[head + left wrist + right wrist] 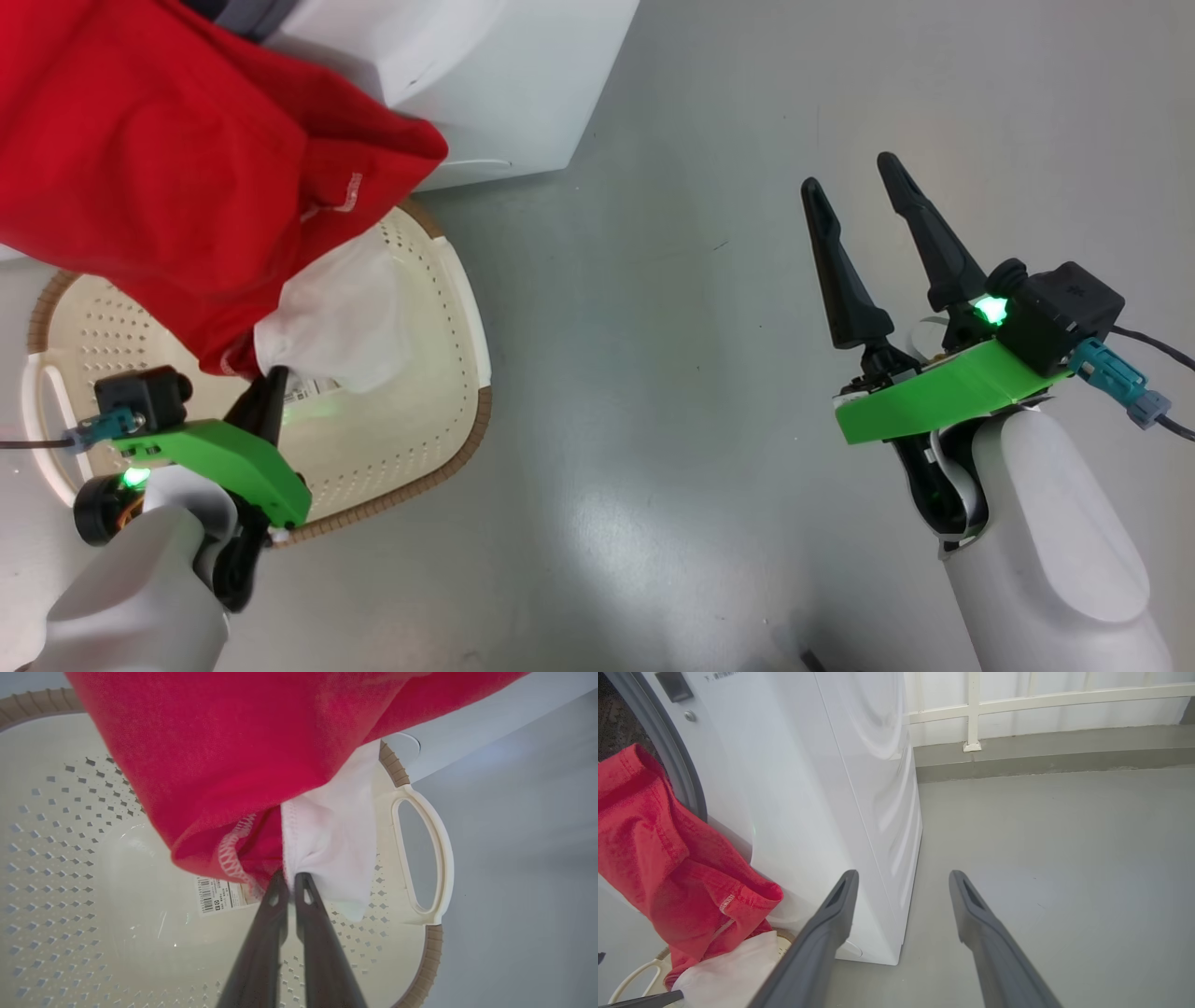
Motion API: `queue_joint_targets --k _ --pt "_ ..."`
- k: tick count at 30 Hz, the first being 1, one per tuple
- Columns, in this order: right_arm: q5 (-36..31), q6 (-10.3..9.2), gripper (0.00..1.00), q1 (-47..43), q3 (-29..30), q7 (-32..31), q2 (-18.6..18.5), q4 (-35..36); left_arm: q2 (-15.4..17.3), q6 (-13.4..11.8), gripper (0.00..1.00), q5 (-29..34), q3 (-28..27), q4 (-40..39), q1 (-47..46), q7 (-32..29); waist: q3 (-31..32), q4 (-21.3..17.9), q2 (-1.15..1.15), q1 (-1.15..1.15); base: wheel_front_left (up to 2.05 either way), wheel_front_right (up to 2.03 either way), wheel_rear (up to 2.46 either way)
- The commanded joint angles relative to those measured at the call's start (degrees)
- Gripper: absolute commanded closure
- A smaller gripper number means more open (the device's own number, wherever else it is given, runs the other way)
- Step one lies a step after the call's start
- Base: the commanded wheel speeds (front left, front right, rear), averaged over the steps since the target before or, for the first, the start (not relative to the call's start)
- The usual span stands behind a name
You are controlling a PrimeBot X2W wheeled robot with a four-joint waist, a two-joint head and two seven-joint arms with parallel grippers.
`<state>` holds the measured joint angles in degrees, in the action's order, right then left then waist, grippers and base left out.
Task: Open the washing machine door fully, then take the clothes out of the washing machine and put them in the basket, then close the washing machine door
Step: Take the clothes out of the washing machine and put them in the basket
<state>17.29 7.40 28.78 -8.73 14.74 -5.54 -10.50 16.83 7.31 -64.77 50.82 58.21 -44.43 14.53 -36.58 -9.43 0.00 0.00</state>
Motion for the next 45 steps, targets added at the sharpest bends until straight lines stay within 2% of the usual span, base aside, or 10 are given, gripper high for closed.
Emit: queue_joint_targets --k 1,10,11,12,13,35,40,45 --pt "-0.4 0.09 0.00 -0.4 -1.4 0.3 0.6 1.2 2.3 0.2 1.00 -1.0 -0.7 0.1 -0.8 0.5 0.0 0.0 0.00 0.00 0.00 0.00 0.00" --pt "-0.3 0.09 0.00 -0.3 -1.7 0.3 0.6 1.0 2.3 0.2 1.00 -3.5 2.1 0.9 -0.6 0.5 0.1 -0.2 0.00 0.00 0.00 0.00 0.00" --pt "-0.3 0.09 0.00 -0.3 -1.7 0.3 0.6 1.0 2.3 0.2 0.79 -3.9 2.4 1.1 -0.6 0.5 0.1 -0.2 0.00 0.00 0.00 0.00 0.00" --pt "-0.3 0.09 0.00 -0.4 -1.6 0.3 0.6 1.0 2.3 0.2 0.49 -4.3 2.7 1.2 -0.7 0.5 0.2 -0.2 0.00 0.00 0.00 0.00 0.00" --pt "-0.3 0.09 0.00 -0.4 -1.6 0.3 0.6 1.0 2.4 0.2 0.00 -4.5 3.0 1.4 -0.9 0.5 0.2 -0.2 0.00 0.00 0.00 0.00 0.00" --pt "-0.3 0.09 0.00 -0.2 -1.3 0.3 0.3 0.9 2.6 0.2 0.00 -6.5 3.5 1.4 -1.8 0.5 0.6 0.4 0.00 0.00 0.00 0.00 0.00" --pt "-0.4 0.09 0.00 -0.7 -1.1 0.3 0.1 0.7 3.1 0.2 0.00 -5.4 0.2 0.3 -1.7 0.5 1.8 0.8 0.00 0.00 0.00 0.00 0.00" --pt "-0.5 0.09 0.00 -1.8 -0.6 0.3 -0.6 0.5 3.2 0.2 0.00 -1.0 -6.2 -2.6 -0.6 0.5 3.7 2.1 0.00 0.00 0.00 0.00 0.00"
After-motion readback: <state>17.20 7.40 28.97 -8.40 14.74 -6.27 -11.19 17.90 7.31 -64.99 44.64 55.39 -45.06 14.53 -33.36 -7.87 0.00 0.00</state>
